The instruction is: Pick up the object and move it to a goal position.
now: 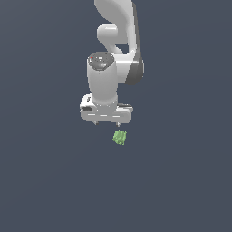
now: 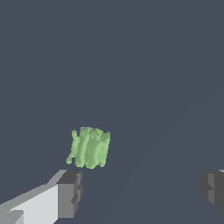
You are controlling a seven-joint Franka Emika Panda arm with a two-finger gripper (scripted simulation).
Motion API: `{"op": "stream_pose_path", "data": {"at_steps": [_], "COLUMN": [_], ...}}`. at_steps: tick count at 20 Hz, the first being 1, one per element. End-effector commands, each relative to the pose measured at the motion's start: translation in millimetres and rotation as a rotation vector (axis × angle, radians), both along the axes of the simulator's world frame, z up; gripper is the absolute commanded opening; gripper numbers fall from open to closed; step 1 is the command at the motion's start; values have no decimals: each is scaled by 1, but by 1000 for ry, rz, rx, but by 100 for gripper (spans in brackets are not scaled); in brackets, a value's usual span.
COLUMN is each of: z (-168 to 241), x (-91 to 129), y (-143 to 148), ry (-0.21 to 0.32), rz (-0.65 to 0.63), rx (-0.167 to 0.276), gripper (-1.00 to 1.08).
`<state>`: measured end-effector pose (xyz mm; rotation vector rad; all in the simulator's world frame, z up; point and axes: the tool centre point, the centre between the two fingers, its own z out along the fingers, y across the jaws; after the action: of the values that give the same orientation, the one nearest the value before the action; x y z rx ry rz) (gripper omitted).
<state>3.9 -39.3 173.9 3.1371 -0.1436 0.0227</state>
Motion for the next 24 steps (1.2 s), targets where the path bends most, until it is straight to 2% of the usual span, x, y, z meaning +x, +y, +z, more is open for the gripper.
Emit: {"op": "stream_pose_path", "data": {"at_steps": [1,11,24], "z": [0,-3,-26], "x": [0,-6,-5], "y": [0,-2,15], "ry": [0,19,18], "rz": [0,6,-49], "rx": [0,24,17], "gripper": [100,100,100]}}
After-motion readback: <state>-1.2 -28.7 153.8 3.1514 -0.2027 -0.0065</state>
